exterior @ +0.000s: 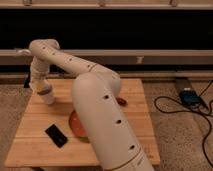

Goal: Place the white sponge in the ceramic cup

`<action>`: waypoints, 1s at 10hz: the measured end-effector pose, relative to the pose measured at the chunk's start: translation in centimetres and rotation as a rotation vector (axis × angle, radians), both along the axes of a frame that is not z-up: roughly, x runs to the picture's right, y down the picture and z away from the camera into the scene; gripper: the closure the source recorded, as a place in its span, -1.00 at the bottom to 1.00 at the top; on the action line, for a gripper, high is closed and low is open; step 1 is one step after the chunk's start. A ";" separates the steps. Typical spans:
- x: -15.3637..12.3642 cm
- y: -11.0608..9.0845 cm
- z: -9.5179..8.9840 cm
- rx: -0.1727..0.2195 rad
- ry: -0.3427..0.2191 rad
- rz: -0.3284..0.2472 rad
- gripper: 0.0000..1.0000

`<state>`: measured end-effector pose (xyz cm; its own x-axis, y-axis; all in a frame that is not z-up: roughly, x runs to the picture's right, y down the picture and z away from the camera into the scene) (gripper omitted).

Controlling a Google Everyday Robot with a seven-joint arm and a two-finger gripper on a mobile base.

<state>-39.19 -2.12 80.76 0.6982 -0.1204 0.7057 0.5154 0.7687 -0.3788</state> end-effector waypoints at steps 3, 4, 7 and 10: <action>-0.2 0.4 -0.6 -0.024 -0.021 0.017 -0.60; -0.1 0.5 -0.6 -0.034 -0.027 0.024 -0.60; 0.3 0.6 -0.7 -0.063 -0.037 0.048 -0.60; 1.1 0.6 -0.7 -0.065 -0.016 0.057 -0.60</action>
